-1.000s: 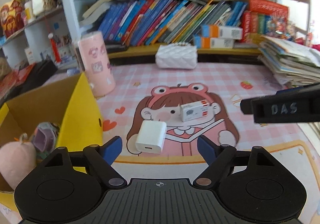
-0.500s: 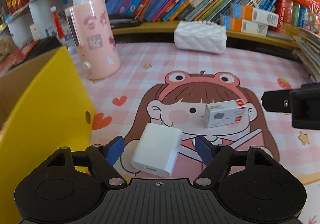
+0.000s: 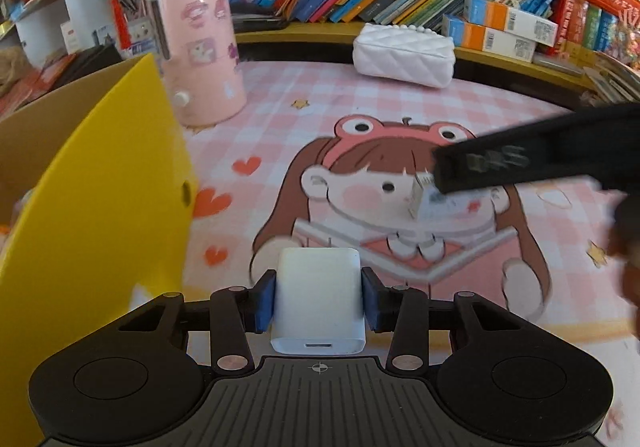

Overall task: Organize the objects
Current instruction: 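Grasp the white charger with the left tool while the right tool grasps the white-red box, then carry the white charger and white-red box with both tools over the yellow box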

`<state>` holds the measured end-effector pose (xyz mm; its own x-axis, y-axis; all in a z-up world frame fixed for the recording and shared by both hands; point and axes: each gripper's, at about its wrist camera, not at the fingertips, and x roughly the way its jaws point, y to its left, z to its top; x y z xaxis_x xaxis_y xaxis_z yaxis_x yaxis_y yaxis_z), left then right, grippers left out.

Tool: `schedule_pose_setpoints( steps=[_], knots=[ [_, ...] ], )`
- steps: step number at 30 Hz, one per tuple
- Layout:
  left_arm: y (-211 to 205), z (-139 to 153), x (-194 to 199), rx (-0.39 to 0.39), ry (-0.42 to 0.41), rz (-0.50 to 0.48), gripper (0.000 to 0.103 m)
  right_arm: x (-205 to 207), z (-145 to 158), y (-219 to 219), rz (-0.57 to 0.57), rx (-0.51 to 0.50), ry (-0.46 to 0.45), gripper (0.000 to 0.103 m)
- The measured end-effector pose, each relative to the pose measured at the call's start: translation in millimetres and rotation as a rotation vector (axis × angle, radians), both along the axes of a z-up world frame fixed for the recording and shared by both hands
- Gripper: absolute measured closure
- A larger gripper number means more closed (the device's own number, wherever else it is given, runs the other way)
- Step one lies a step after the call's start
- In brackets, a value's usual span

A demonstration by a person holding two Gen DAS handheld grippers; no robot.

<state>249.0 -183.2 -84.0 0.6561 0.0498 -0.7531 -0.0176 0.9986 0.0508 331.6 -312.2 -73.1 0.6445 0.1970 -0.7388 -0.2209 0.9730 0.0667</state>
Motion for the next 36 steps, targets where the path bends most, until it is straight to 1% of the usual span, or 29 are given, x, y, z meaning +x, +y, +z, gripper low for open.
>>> schedule_pose_setpoints(
  steps=[1, 3, 6, 8, 11, 15, 17, 18, 19, 23, 26, 30, 36],
  knots=[
    [0.1, 2.6, -6.4, -0.002, -0.002, -0.004, 0.062, 3.1, -3.8, 1.4, 0.001, 0.002, 0.016, 0.026],
    [-1.3, 7.1, -17.6, -0.001, -0.003, -0.017, 0.062, 5.9, -7.9, 3.0, 0.002, 0.030, 0.013, 0.024],
    [-0.9, 10.2, -28.4, -0.006, 0.003, -0.028, 0.062, 8.3, -8.8, 8.9, 0.016, 0.030, 0.011, 0.024],
    [0.7, 12.2, -34.8, -0.008, 0.003, -0.028, 0.062, 8.4, -8.6, 12.8, 0.022, 0.027, 0.017, 0.026],
    [5.2, 17.9, -43.1, -0.021, -0.008, -0.023, 0.062, 4.9, -7.3, 15.4, 0.027, 0.048, 0.004, 0.025],
    [9.6, 24.9, -51.7, -0.033, -0.022, -0.022, 0.062, 6.2, -17.1, 28.4, 0.066, 0.001, 0.018, 0.025],
    [11.6, 27.1, -55.7, -0.038, -0.024, -0.021, 0.062, 8.4, -24.2, 33.9, 0.071, -0.029, 0.025, 0.034],
    [12.5, 28.1, -58.1, -0.039, -0.025, -0.021, 0.062, 9.4, -26.6, 35.0, 0.066, -0.043, 0.029, 0.046],
    [13.4, 28.9, -60.0, -0.041, -0.025, -0.020, 0.062, 9.0, -27.5, 35.5, 0.062, -0.054, 0.017, 0.051],
    [15.9, 33.3, -66.2, -0.050, -0.035, -0.029, 0.062, 7.9, -27.3, 32.4, 0.051, -0.057, 0.009, 0.051],
    [16.5, 37.3, -69.8, -0.059, -0.048, -0.045, 0.062, -1.9, -17.9, 26.9, 0.043, -0.045, -0.009, 0.051],
    [16.8, 42.0, -75.2, -0.079, -0.067, -0.075, 0.062, -25.4, 1.5, 15.0, 0.028, -0.042, -0.043, 0.051],
    [22.8, 55.9, -91.2, -0.125, -0.113, -0.126, 0.062, -72.1, 27.7, -0.4, -0.028, -0.023, -0.052, 0.051]
  ],
)
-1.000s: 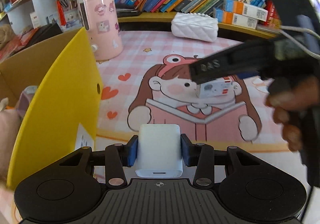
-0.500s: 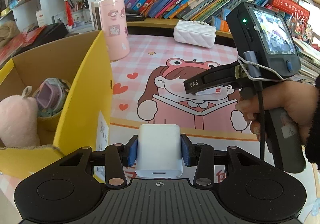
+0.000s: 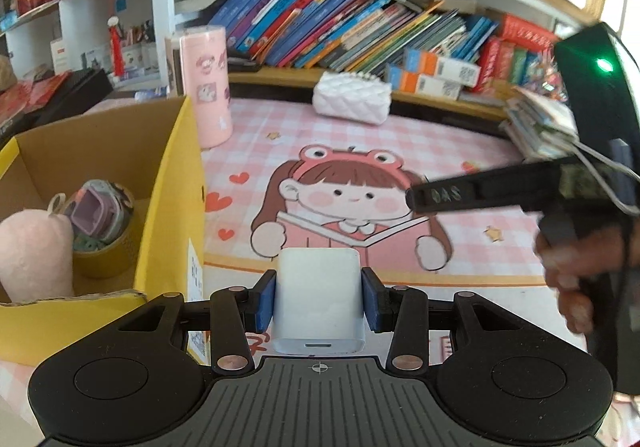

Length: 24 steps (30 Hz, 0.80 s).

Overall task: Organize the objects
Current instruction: 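Carry the white charger and white-red box with both tools over the yellow box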

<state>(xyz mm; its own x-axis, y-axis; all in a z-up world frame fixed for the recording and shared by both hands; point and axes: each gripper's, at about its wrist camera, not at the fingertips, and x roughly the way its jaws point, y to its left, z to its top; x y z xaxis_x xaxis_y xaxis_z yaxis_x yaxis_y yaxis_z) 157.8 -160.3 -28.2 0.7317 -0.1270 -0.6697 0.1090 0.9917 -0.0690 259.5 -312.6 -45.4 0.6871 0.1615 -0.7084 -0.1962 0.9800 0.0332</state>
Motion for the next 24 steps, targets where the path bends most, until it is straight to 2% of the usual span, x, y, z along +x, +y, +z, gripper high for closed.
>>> schedule_pose_setpoints(
  steps=[7, 12, 24],
  knots=[
    [21.5, 15.8, -32.3, -0.048, -0.039, -0.073, 0.062, -64.4, 29.3, -1.6, -0.097, 0.028, -0.017, 0.051],
    [46.3, 20.4, -62.1, -0.062, -0.045, -0.111, 0.062, -110.3, 37.1, 12.2, -0.180, 0.051, -0.008, 0.051],
    [145.2, 14.6, -119.4, -0.067, -0.004, -0.008, 0.062, -193.7, 21.5, 99.8, -0.148, -0.006, 0.052, 0.051]
  ],
)
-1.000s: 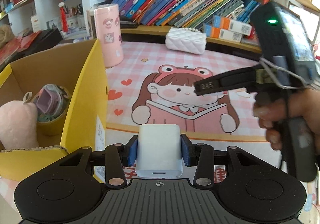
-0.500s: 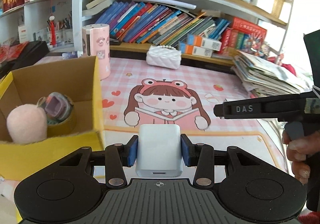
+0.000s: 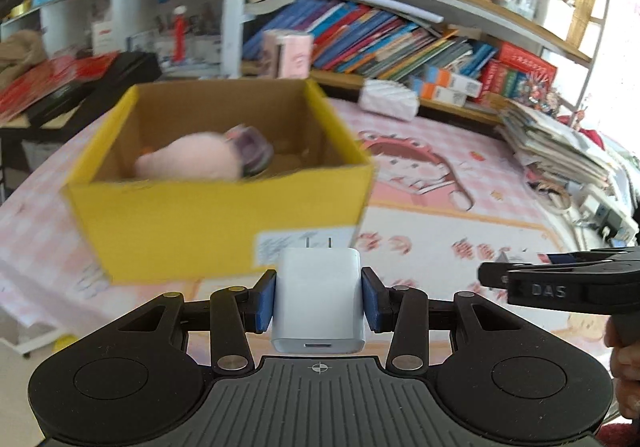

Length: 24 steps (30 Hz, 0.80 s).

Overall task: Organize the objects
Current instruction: 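Carry the white charger and white-red box with both tools over the yellow box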

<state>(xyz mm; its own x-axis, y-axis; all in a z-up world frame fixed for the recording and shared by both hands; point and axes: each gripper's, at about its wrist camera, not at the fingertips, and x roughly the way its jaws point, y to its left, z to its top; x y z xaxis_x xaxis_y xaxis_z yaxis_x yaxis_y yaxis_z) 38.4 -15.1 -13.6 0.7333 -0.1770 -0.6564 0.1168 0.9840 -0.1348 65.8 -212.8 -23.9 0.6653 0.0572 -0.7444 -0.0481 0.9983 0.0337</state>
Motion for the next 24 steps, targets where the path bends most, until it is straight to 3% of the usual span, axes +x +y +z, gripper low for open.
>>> schedule_pose_setpoints(
  steps=[13, 24],
  knots=[
    [56.5, -6.5, -44.1, 0.002, 0.028, 0.023, 0.062, -42.7, -19.3, 69.9, 0.083, 0.043, 0.085, 0.051],
    [87.6, -1.9, -61.7, -0.005, 0.008, 0.070, 0.062, -55.0, -18.4, 110.0, 0.157, 0.039, 0.100, 0.051]
  ],
)
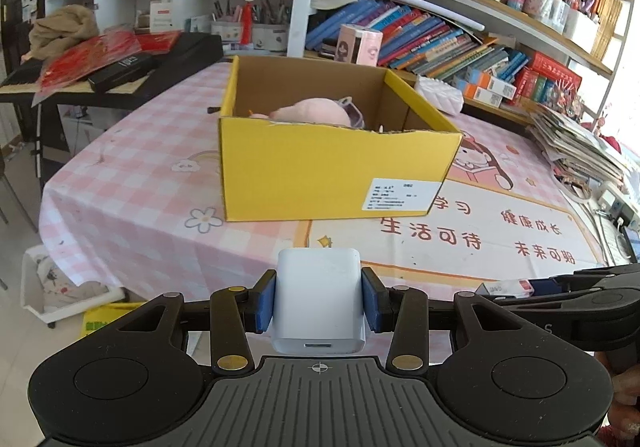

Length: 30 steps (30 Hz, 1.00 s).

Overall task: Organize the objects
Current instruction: 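Carry the white charger and white-red box with both tools over the yellow box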

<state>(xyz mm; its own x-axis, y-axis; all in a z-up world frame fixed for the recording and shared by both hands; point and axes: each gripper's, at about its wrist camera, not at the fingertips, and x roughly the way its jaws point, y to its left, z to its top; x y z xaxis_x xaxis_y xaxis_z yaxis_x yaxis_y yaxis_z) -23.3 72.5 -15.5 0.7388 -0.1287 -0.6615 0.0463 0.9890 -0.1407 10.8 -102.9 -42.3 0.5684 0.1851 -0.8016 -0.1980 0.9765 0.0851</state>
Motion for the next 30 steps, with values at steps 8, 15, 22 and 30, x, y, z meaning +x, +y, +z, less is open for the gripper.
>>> schedule_pose_setpoints(
  steps=[8, 15, 22, 30],
  knots=[
    [8.0, 5.6, -4.1, 0.000, -0.025, 0.003, 0.062, -2.4, 4.4, 10.8, 0.017, -0.006, -0.009, 0.051],
    [11.7, 17.1, 0.3, 0.000, -0.064, 0.005, 0.062, 1.8, 11.0, 18.1, 0.041, -0.014, -0.032, 0.051],
    [17.2, 34.0, 16.7, -0.007, -0.115, 0.015, 0.062, 16.3, 29.1, 18.5, 0.043, -0.013, -0.109, 0.051],
    [16.8, 58.2, 58.3, 0.007, -0.206, 0.045, 0.062, 64.4, 62.4, 19.1, 0.048, 0.013, -0.219, 0.051]
  ],
)
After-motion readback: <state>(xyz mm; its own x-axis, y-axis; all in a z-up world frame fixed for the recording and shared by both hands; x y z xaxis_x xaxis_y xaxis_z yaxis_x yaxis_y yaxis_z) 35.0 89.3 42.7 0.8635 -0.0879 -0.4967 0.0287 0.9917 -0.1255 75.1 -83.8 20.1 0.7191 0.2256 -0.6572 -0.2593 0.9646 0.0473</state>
